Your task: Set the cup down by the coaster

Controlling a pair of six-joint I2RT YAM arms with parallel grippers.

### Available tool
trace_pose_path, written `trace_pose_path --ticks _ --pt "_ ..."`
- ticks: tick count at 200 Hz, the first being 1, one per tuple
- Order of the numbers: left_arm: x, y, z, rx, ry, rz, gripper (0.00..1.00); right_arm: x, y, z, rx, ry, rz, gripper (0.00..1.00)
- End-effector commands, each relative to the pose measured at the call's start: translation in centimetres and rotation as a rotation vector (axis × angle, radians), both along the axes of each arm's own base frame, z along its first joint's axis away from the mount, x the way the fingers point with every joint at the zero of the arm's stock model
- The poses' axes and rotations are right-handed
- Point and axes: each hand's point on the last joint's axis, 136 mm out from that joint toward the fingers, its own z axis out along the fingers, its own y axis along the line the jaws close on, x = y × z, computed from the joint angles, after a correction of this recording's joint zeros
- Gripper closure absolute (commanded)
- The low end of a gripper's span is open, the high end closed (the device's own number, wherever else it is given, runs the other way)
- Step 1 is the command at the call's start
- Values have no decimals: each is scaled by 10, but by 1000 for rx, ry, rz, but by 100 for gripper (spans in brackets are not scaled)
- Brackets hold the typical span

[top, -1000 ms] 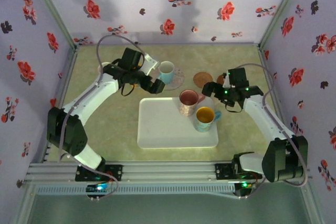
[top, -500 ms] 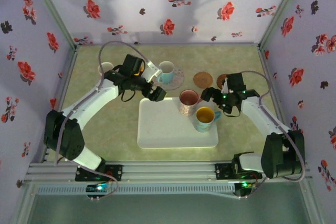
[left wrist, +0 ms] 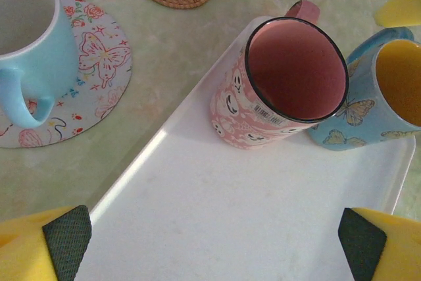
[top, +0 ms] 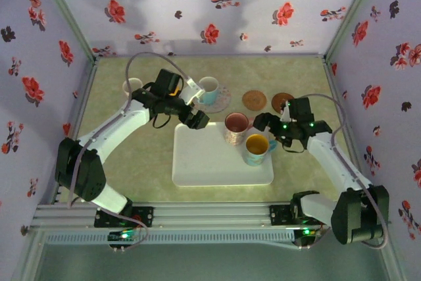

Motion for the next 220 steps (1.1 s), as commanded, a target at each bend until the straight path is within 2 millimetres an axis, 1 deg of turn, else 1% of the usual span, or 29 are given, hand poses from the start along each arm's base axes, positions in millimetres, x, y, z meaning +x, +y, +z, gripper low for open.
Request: trace_pose_path --ticks 1,38,68,121,149,172,220 --pt "-5 -4 3 -12 -20 -41 0 -18 2 -8 42 75 -16 1" --pt "-6 -3 1 -8 -25 -51 0 -28 6 -9 63 81 -13 1" --pt "-8 -3 -1 -7 -28 -56 0 -35 15 -5 76 85 13 1" --pt "-7 -3 0 -13 -39 -56 0 -52 33 -8 78 103 61 1" --pt "-9 -2 -1 -13 -44 -61 0 -60 39 -5 89 97 82 1" --pt "-10 -2 -1 -11 -47 -64 0 -65 47 -2 113 88 123 1" --pt "-10 0 -1 -20 -67 -60 0 -76 62 0 99 85 199 0"
